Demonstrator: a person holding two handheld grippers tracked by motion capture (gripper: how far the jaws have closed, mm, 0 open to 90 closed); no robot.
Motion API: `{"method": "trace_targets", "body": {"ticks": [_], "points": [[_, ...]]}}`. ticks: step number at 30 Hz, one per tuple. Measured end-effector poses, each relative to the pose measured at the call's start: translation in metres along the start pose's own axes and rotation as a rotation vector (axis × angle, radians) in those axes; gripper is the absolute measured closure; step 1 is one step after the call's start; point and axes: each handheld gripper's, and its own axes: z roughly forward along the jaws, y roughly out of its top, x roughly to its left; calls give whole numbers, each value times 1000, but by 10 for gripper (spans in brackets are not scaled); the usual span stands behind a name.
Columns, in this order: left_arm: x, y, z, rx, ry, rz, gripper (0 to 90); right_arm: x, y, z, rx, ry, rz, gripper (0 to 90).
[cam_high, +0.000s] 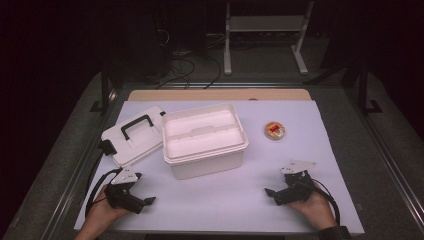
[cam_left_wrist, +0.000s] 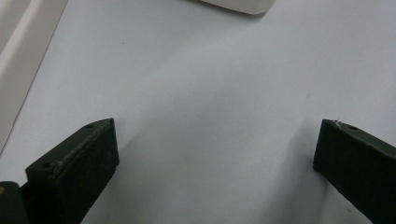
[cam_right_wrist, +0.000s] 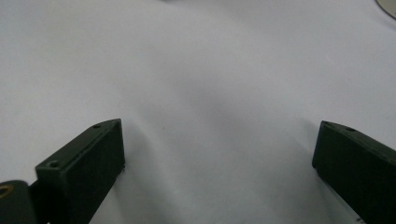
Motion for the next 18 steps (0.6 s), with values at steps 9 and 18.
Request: {"method": "trace_targets", "body": {"ticks": [9, 18], "points": [[0, 1, -7, -36, 19, -23, 248, 0, 1, -2, 2, 3, -7, 95], [0, 21, -18, -80, 8, -70, 786, -2, 17, -15, -43, 10, -39, 781]]}}
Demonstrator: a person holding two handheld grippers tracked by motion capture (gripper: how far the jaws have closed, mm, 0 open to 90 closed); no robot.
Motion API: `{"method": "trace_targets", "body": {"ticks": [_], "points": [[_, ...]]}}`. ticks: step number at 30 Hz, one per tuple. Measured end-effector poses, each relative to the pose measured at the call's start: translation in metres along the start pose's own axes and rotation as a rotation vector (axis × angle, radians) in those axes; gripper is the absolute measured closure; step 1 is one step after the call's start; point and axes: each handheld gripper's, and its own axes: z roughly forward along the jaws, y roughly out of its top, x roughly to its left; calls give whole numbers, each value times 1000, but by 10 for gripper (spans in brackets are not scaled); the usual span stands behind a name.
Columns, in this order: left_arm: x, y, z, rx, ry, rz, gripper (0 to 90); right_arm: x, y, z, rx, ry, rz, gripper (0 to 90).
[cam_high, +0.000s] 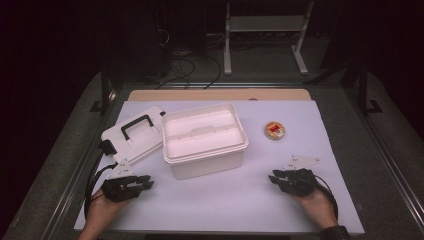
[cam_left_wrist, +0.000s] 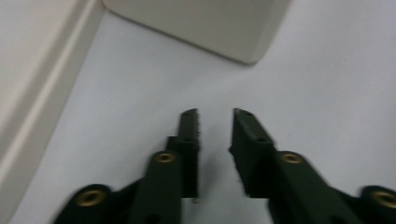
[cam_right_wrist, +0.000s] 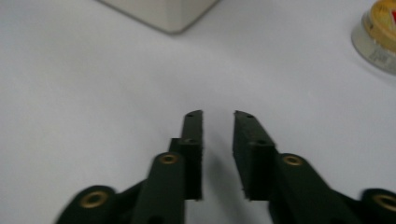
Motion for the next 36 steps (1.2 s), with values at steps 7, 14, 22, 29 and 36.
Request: {"method": "trace_targets", "body": {"ticks": [7, 14, 22, 29, 36], "points": [[9, 17, 0, -25, -21, -27, 899, -8, 23, -2, -44, 71, -2, 897], [20, 42, 3, -67, -33, -3, 898, -19, 62, 5, -85, 120, -60, 898], [25, 58, 6, -80, -45, 3, 898, -30, 86, 21, -101, 122, -79, 898], [28, 69, 10, -96, -64, 7, 898, -35, 103, 29, -111, 155, -94, 898], [24, 75, 14, -102, -84, 18, 898, -34, 109, 37, -119, 190, -101, 898]]}}
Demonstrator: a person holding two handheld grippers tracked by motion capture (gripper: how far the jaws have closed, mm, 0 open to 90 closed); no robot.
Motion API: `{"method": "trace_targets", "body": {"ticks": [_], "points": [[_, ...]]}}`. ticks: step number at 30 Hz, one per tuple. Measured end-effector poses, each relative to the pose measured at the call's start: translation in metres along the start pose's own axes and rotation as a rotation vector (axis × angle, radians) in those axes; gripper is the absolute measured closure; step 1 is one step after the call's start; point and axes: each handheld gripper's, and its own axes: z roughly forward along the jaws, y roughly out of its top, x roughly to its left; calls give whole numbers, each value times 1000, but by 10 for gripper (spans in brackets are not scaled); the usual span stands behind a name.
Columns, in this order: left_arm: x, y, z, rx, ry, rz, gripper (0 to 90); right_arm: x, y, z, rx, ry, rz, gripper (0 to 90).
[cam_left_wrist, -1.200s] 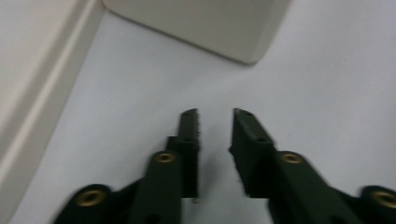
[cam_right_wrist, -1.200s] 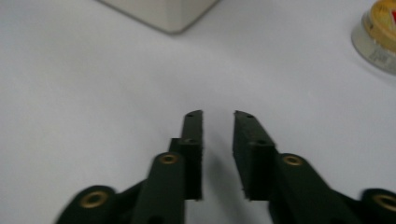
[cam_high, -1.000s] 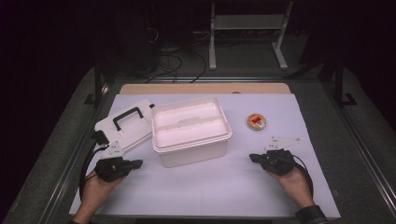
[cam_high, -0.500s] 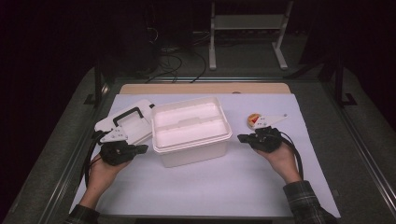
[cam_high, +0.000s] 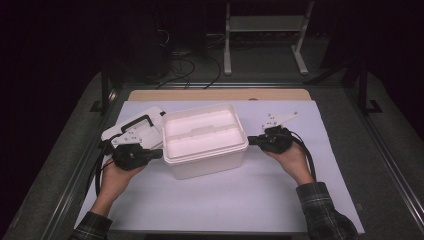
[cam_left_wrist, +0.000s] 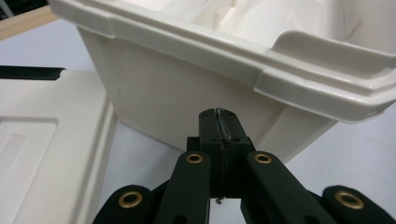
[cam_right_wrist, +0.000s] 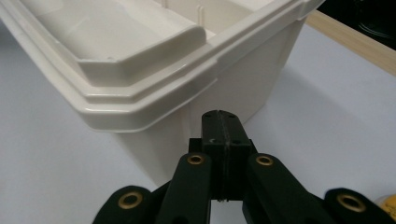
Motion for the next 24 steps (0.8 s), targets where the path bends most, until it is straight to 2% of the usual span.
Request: {"method": "trace_targets", "body": {"ticks": [4, 13, 15, 16, 24], "points": [[-6, 3, 3, 7, -14, 14, 898, 1, 1, -2, -24, 32, 8, 898], [-7, 1, 2, 9, -21, 18, 897, 0, 0, -2, -38, 42, 7, 898], [-8, 1, 2, 8, -31, 18, 897, 0, -1, -2, -40, 53, 5, 898], [-9, 1, 2, 5, -37, 17, 897, 1, -1, -2, -48, 77, 0, 898], [-11, 0, -1, 8, -55, 26, 898, 8, -2, -8, -31, 82, -17, 898]]}}
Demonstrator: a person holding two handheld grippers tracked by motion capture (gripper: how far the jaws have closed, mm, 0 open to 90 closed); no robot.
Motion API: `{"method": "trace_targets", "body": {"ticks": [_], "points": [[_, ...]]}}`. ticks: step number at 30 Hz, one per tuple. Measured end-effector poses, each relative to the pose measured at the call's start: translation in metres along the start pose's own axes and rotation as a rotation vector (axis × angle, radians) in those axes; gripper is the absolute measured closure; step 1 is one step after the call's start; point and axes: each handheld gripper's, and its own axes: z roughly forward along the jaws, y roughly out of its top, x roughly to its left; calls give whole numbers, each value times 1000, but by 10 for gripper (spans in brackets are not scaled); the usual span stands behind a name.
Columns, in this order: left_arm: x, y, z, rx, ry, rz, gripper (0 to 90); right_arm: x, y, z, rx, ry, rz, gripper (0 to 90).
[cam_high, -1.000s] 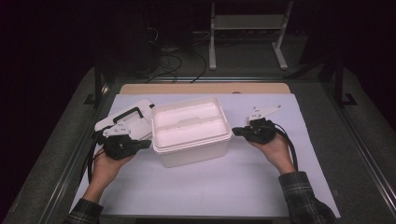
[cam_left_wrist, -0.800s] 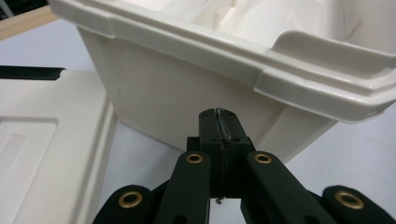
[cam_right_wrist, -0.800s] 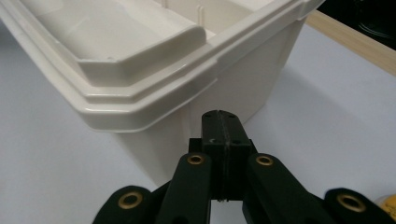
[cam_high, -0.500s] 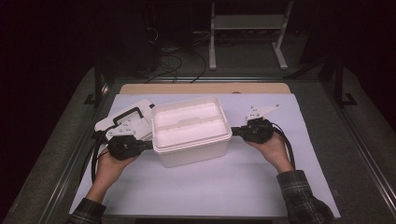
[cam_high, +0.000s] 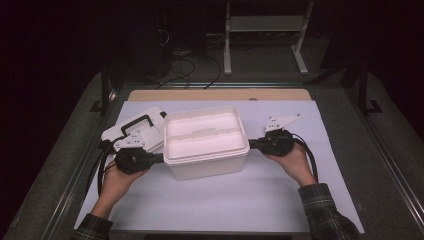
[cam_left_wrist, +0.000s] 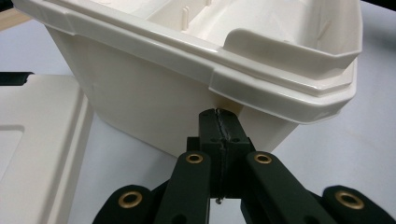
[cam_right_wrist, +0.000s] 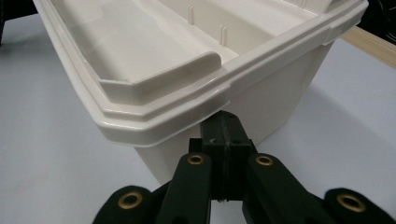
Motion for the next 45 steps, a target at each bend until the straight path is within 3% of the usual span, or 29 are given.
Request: {"method": "trace_targets", "body": {"ticks": [19, 38, 45], "points": [[-14, -5, -9, 2, -25, 20, 899, 40, -11, -21, 39, 17, -37, 898], [-43, -16, -22, 13, -47, 44, 899, 85, -28, -43, 57, 87, -69, 898], [-49, -19, -25, 14, -50, 51, 899, 88, -29, -45, 56, 89, -79, 898]]}}
